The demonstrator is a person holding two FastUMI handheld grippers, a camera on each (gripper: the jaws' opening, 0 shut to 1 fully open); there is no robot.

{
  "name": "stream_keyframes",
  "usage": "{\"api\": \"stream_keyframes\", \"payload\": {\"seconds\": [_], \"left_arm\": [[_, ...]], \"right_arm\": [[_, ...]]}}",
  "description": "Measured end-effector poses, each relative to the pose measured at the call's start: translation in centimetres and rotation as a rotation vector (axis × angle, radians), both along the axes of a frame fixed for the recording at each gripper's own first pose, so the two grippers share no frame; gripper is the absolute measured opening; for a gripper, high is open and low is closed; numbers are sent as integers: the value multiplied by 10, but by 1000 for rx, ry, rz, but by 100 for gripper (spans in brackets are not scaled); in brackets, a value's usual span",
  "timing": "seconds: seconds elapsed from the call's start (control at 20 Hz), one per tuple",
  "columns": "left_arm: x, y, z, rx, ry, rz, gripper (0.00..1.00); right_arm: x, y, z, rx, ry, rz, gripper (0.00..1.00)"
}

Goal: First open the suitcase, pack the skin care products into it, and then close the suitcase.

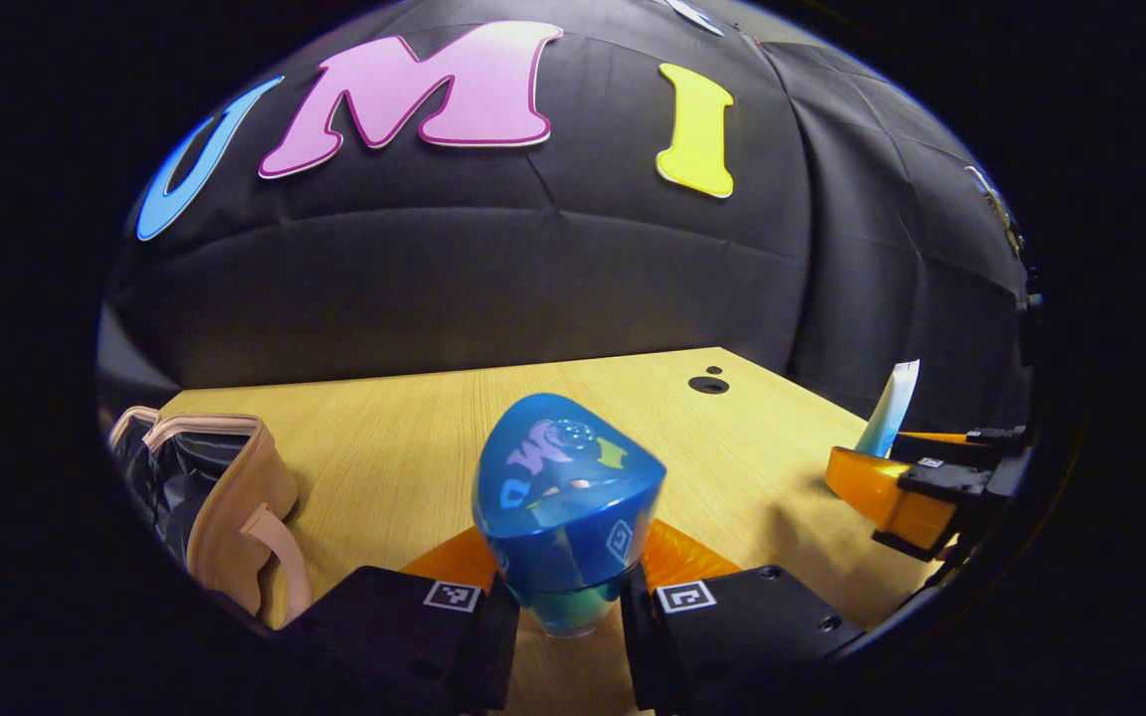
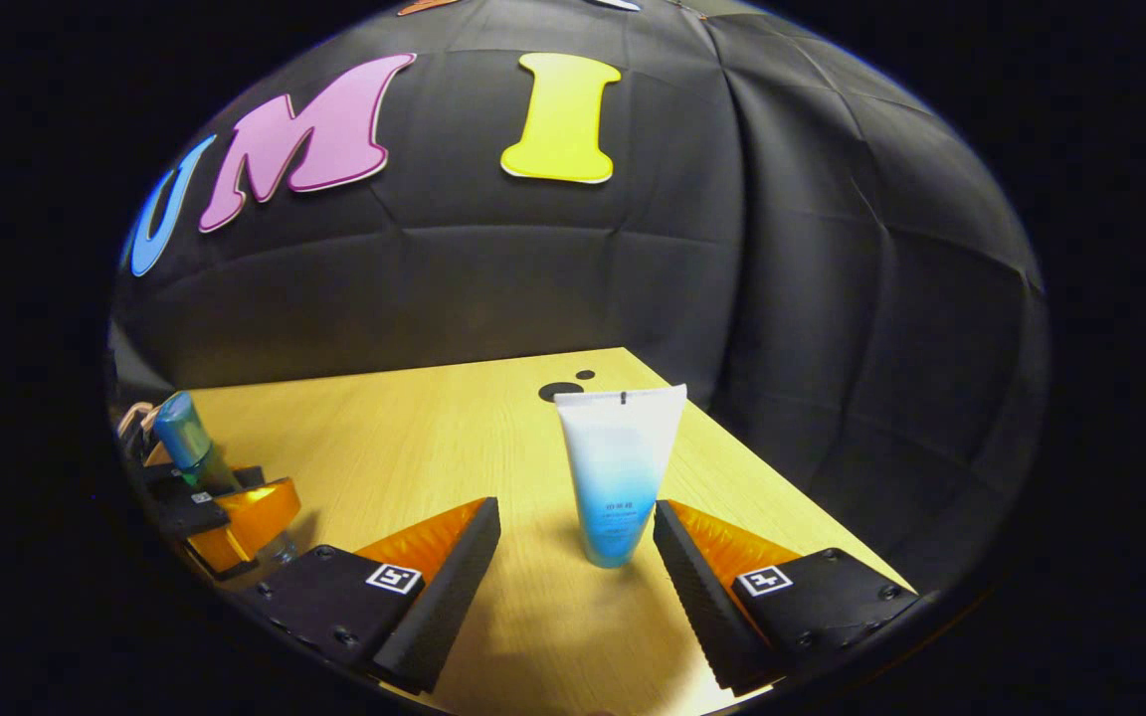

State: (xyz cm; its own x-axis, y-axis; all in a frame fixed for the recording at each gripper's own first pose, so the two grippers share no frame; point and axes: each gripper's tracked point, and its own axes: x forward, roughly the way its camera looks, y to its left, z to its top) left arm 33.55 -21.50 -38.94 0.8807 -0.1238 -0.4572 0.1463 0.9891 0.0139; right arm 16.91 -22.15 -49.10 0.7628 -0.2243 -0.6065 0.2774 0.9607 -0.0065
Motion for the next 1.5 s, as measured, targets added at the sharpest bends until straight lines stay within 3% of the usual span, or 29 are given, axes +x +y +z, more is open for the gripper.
{"api": "stream_keyframes", "payload": {"seconds": [0.35,0.4,0.55,0.6,1.1,1.5], "left_arm": [[0,0,0,0,-1,0,50],[0,0,0,0,0,0,46],[0,0,0,2,0,0,50],[0,0,0,2,0,1,50],[-7,2,3,-32,-14,10,49],[-24,23,27,-54,-67,54,48]], "right_arm": [[30,-17,-11,-25,-15,-55,98],[33,-16,-12,-30,-13,-52,97],[32,-15,-12,-38,-4,-46,64],[34,-12,-14,-30,-6,-32,57],[29,3,-8,2,-11,32,53],[33,41,45,0,-97,133,53]]}}
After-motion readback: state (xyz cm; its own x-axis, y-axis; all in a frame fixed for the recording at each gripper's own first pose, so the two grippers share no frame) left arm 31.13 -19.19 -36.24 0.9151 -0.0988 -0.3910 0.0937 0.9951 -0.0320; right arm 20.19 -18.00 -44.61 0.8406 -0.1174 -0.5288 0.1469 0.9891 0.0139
